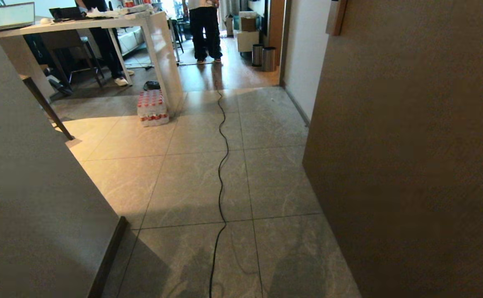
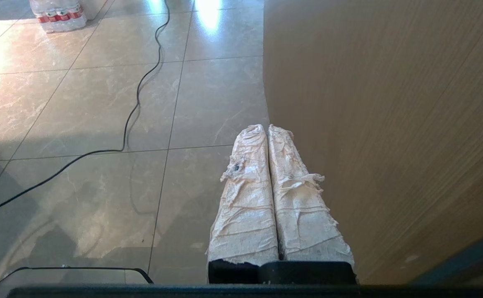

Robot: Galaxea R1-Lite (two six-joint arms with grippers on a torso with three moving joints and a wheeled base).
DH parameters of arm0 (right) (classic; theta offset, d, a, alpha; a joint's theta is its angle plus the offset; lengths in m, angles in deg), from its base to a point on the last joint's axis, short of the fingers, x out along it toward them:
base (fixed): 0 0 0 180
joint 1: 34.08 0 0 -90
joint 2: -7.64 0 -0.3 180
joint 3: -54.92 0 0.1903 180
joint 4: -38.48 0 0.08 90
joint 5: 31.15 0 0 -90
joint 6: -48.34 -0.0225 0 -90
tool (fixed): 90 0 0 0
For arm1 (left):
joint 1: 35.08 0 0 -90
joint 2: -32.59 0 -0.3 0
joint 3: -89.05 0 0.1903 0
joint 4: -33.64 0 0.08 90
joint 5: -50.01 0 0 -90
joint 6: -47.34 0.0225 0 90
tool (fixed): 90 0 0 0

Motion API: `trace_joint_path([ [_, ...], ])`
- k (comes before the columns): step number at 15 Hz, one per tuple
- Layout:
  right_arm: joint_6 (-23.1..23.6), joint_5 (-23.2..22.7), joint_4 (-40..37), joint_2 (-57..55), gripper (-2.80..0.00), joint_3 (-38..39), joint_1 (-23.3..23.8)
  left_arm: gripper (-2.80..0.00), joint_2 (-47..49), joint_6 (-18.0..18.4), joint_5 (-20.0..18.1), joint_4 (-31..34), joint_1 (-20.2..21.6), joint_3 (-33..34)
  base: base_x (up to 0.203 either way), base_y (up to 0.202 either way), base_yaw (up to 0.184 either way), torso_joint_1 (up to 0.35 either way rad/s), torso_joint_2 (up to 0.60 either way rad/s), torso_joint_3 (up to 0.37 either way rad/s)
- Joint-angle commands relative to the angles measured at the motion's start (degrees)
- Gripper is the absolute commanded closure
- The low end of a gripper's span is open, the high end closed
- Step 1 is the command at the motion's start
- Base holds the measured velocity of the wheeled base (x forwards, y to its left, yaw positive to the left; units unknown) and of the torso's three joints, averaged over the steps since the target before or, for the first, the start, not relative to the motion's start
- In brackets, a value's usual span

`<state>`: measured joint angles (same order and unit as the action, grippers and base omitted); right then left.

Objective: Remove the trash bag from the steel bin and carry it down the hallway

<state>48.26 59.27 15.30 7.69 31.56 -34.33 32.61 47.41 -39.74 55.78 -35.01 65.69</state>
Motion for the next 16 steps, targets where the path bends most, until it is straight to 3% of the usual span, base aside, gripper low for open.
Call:
trace_joint_path([
  [1, -0.01, 0.02, 0.00, -0.05, 0.00, 0.00, -0.02, 0.00, -0.02, 0.01, 0.02, -0.02, 0.01, 0.63, 0.000, 0.000, 0.000, 0.000, 0.00, 0.000],
  [16, -0.01, 0.02, -0.01, -0.05, 0.00, 0.00, -0.02, 0.00, -0.02, 0.54, -0.07, -0.09, 0.01, 0.62, 0.000, 0.000, 0.000, 0.000, 0.00, 0.000],
])
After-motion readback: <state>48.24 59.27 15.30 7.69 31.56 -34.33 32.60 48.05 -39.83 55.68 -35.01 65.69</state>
